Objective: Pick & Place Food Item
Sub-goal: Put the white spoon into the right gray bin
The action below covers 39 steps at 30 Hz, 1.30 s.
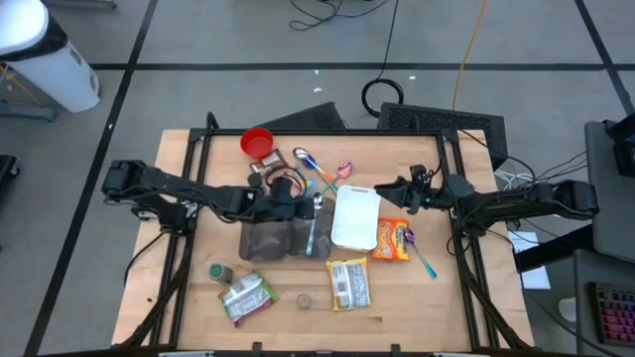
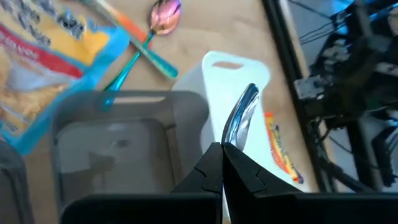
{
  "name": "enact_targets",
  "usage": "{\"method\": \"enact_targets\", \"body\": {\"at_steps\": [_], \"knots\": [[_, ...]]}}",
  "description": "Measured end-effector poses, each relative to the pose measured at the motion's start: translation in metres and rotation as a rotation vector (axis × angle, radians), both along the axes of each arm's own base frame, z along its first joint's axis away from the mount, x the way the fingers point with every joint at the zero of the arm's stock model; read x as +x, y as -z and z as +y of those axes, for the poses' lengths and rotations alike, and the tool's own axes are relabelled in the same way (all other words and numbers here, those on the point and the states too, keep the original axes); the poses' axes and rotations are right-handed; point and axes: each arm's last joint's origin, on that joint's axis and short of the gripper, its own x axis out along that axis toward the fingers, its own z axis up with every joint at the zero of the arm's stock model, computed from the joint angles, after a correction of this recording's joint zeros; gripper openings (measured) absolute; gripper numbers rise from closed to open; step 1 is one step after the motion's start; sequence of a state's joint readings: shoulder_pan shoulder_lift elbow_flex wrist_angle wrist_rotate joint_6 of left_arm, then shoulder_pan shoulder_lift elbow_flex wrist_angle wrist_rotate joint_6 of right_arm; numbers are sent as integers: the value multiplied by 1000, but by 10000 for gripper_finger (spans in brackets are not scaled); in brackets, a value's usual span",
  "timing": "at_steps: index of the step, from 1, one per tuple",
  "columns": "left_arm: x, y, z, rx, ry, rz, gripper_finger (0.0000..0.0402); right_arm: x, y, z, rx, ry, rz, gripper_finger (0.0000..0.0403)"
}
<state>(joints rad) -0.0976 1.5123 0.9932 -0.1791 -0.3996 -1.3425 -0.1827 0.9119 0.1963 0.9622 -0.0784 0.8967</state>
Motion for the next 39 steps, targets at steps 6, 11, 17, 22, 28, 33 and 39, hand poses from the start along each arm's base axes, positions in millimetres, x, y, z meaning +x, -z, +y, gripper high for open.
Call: {"method": "enact_targets", "body": {"at_steps": [6, 11, 17, 22, 28, 33, 39], "knots": [[10, 17, 1, -39, 29, 29, 1, 1, 2, 0, 3, 4, 17, 164], [17, 29, 6, -58, 39, 57, 1, 1, 3, 0, 5, 4, 23, 164], [18, 37, 17, -67, 70, 105, 1, 1, 3, 0, 9, 3, 24, 164], [19, 36, 28, -58, 106, 122, 1, 1, 4, 0, 13, 3, 33, 164], [24, 16, 31, -25, 182, 262, 1, 1, 4, 0, 10, 4, 39, 164], [38, 3, 38, 18, 215, 352, 1, 1, 5, -1, 3, 29, 48, 164], [66, 13, 46, 14, 276, 410, 0, 1, 6, -2, 14, 37, 62, 164]]}}
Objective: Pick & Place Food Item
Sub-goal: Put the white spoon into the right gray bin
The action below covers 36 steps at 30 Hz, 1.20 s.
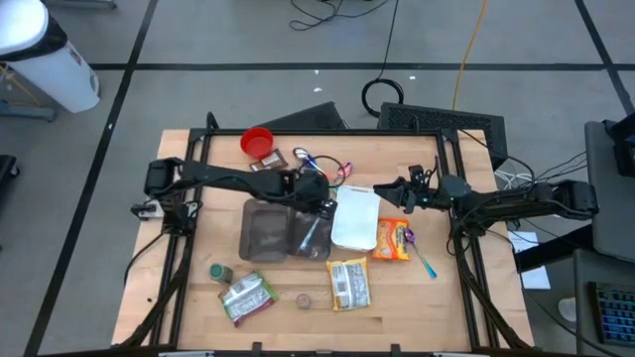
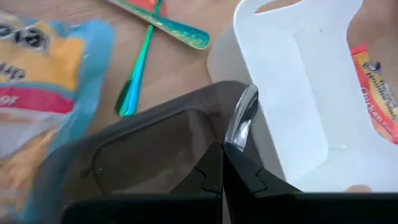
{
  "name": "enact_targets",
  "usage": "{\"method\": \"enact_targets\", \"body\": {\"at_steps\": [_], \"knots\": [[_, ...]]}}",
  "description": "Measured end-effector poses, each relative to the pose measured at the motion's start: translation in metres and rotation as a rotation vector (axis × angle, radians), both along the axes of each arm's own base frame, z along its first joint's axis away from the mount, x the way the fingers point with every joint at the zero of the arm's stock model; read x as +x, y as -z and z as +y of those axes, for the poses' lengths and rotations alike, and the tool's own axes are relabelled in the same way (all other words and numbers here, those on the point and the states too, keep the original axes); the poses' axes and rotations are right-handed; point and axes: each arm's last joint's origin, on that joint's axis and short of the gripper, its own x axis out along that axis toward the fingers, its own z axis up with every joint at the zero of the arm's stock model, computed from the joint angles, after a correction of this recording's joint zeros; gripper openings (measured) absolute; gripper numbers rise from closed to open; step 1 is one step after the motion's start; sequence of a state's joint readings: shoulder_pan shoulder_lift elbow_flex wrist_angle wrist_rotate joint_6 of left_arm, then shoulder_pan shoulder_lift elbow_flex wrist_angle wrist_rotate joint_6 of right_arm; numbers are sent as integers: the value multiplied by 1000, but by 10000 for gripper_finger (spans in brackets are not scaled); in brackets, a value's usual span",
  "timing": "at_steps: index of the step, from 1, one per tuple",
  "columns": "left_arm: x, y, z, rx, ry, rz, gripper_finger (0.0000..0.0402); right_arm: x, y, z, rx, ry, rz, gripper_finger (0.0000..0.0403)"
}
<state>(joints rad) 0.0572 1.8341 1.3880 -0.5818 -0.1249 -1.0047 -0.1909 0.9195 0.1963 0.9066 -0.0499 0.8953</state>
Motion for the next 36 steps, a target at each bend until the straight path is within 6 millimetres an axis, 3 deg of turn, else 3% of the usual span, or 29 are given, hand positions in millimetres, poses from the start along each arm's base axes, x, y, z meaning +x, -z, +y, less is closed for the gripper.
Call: {"method": "enact_targets", "body": {"at_steps": [4, 13, 19, 30, 36], "knots": [[8, 7, 0, -10, 44, 57, 0, 0, 0, 0, 8, -6, -2, 164], [2, 3, -1, 2, 59, 108, 0, 0, 0, 1, 15, -9, 0, 164], [7, 18, -1, 13, 90, 149, 0, 0, 0, 1, 12, -10, 0, 164], [8, 18, 0, 37, 95, 140, 0, 0, 1, 1, 13, -10, 6, 164], [14, 29, 1, 33, 99, 142, 0, 0, 1, 1, 10, -9, 8, 164]]}}
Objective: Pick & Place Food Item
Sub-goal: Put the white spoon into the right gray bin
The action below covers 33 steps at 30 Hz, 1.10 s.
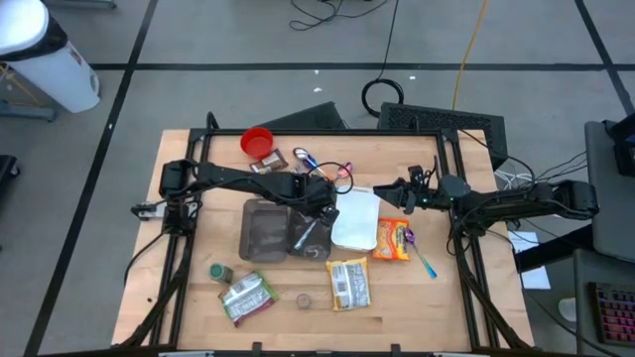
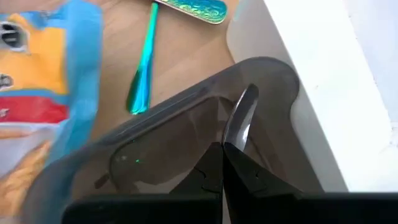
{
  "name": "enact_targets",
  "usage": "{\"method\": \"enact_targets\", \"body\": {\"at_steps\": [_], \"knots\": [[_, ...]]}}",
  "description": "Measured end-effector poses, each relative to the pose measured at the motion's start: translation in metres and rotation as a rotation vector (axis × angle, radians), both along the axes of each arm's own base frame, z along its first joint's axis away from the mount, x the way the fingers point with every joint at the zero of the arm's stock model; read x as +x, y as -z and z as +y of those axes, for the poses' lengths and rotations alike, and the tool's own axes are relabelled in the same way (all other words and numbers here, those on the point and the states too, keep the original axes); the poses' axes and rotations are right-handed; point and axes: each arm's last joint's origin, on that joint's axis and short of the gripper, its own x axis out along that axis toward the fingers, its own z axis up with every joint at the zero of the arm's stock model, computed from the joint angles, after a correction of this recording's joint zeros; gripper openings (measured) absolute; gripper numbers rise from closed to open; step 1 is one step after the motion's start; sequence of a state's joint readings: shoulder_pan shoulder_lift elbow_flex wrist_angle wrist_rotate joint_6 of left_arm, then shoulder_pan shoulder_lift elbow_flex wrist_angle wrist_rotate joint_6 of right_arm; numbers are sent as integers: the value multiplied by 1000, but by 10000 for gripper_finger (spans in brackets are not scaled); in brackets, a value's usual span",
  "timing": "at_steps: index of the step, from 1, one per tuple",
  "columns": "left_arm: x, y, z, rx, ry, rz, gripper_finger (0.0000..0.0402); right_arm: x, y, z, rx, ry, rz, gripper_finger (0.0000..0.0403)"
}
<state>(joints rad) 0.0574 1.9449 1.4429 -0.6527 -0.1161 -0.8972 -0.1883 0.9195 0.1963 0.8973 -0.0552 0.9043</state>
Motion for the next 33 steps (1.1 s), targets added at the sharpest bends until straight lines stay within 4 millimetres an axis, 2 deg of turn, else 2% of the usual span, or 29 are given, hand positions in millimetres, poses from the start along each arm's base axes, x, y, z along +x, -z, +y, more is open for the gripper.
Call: {"method": "enact_targets", "body": {"at_steps": [4, 33], "knots": [[5, 16, -2, -34, 26, 28, 0, 0, 0, 0, 0, 0, 2, 164], [-1, 29, -3, 25, 49, 62, 0, 0, 1, 0, 7, 1, 13, 164]]}}
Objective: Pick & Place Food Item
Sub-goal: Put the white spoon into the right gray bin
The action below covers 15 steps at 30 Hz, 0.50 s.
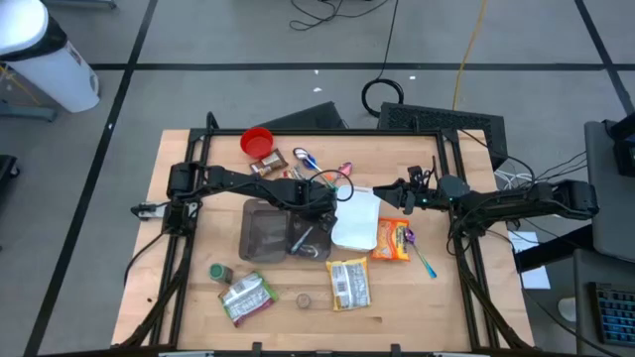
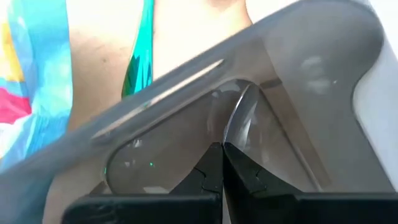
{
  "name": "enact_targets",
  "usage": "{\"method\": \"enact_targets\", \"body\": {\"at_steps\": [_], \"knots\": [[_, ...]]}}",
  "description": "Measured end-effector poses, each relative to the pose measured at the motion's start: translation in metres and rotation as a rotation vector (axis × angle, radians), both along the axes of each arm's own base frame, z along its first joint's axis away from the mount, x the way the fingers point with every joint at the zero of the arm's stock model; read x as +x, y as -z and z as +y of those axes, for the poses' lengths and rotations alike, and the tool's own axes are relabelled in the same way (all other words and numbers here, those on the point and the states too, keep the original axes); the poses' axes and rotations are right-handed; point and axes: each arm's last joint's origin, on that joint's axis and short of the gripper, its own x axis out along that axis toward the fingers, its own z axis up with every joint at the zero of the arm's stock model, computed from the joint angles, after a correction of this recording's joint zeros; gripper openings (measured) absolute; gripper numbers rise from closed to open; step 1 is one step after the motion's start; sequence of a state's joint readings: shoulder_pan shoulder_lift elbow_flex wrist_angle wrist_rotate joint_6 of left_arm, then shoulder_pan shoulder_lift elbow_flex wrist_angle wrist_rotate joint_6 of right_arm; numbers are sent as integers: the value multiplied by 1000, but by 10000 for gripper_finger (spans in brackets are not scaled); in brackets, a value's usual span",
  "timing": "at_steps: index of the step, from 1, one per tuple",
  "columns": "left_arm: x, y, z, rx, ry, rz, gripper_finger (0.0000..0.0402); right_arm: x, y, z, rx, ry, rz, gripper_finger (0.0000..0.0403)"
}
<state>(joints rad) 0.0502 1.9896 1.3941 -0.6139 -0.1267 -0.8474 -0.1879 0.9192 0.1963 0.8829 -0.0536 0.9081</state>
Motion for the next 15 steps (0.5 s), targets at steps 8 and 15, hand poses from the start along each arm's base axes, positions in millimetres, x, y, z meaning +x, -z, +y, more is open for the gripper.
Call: {"method": "enact_targets", "body": {"at_steps": [8, 15], "knots": [[5, 9, 0, -2, 9, -4, 1, 0, 0, 0, 0, 0, 0, 164], [7, 13, -6, 7, 15, -4, 2, 0, 0, 0, 17, -3, -2, 164]]}}
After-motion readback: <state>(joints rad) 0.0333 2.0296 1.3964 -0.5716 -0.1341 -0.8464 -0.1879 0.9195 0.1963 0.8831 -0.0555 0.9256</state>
